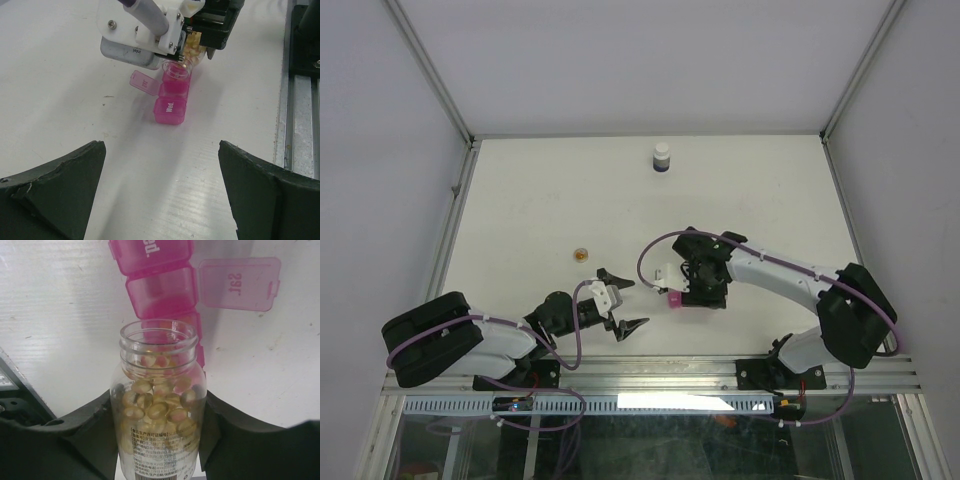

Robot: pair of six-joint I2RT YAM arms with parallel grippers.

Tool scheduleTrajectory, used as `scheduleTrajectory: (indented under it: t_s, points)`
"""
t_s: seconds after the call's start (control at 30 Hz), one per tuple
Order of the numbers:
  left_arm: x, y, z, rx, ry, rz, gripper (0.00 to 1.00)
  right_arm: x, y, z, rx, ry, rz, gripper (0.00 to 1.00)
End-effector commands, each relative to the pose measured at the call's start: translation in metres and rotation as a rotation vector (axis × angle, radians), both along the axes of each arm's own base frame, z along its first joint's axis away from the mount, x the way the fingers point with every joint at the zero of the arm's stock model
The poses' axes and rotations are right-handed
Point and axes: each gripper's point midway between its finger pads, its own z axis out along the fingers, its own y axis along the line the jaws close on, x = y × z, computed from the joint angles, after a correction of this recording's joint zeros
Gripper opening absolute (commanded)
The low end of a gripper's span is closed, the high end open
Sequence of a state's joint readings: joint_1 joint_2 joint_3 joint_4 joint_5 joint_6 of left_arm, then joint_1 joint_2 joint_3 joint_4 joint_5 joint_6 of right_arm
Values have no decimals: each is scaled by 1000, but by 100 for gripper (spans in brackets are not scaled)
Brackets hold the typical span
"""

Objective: Sort the pills into containers

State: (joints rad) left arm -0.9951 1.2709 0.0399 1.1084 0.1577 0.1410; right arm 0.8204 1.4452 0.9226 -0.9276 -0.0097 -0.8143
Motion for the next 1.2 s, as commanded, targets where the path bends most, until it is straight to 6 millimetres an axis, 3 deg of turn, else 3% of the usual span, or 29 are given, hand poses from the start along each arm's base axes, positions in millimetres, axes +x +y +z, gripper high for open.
scheduleTrajectory:
  t_s: [0.0, 0.07, 0.17, 0.23, 0.3, 0.33, 0.4, 0.47, 0.5, 0.57, 0.63, 0.7, 0.8, 0.87, 0.93, 1.03, 1.1, 1.17]
  points:
    - [-4, -1, 11, -50, -18, -14, 99, 0, 5, 11, 16, 28, -22, 0]
    - [-3, -1, 10, -47, -18, -12, 99, 12, 6, 10, 49, -75, -2, 0]
    - [-4, -1, 11, -49, -17, -13, 99, 1, 9, 14, 40, 9, -16, 0]
    - [-4, -1, 10, -47, -19, -12, 99, 12, 0, 6, 13, -78, -2, 0]
    - [-4, -1, 10, -47, -16, -12, 99, -2, 7, 12, 22, 24, -16, 0]
    - [-4, -1, 10, -49, -15, -13, 99, 0, 11, 15, 53, -1, -9, 0]
    - [-4, -1, 10, -47, -19, -13, 99, 12, 2, 7, 27, -71, -12, 0]
    - [-4, -1, 9, -47, -14, -15, 99, -5, 8, 12, 23, 47, -21, 0]
    - [-4, -1, 10, -49, -15, -13, 99, -1, 12, 13, 55, 6, -3, 0]
    - [-3, -1, 10, -48, -18, -10, 99, 12, 2, 5, 27, -72, -7, 0]
    - [-4, -1, 9, -47, -14, -12, 99, -7, 9, 10, 23, 60, -18, 0]
    - [-4, -1, 9, -46, -16, -12, 99, 7, 5, 6, 33, -54, 6, 0]
    - [-3, -1, 9, -46, -14, -12, 99, -3, 11, 10, 39, 25, -8, 0]
    - [-3, -1, 9, -46, -17, -12, 99, 9, 1, 3, 8, -50, -3, 0]
    - [-4, -1, 8, -46, -15, -11, 99, -1, 4, 6, 4, 27, -19, 0]
    - [-3, -1, 9, -46, -17, -10, 99, 11, 2, 5, 8, -52, -13, 0]
    - [-4, -1, 9, -46, -15, -11, 99, -1, 8, 11, 25, 27, -18, 0]
    - [-3, -1, 9, -47, -18, -11, 99, 16, 5, 9, 22, -76, -18, 0]
